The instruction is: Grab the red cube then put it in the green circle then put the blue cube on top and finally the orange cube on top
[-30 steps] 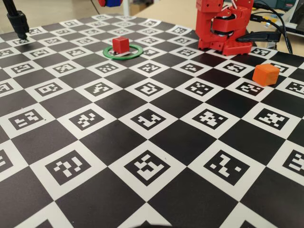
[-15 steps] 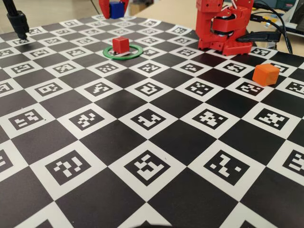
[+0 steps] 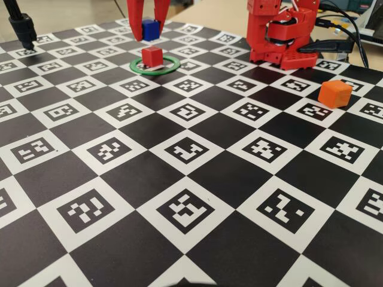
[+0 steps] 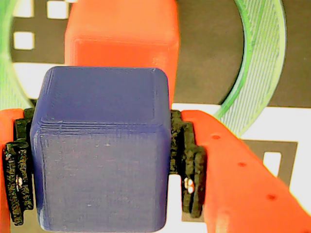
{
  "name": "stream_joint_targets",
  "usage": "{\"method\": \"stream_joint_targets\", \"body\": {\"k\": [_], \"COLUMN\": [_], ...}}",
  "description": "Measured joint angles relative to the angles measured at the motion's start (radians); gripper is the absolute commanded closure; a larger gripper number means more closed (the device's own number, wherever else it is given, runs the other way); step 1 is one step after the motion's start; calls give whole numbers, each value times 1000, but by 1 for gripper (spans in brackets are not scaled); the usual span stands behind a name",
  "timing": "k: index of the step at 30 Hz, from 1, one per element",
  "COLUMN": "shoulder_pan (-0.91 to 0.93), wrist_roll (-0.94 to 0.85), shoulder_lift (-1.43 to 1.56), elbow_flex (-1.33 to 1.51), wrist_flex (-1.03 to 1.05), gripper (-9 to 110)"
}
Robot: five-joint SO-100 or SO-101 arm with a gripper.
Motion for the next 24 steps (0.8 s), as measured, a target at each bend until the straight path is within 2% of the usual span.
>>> {"method": "stream_joint_targets", "body": {"k": [24], "shoulder_pan": [12], "wrist_roll": [0], "shoulder_lift": [0], "elbow_flex": [58], "wrist_flex": [-74], "gripper": [93]}}
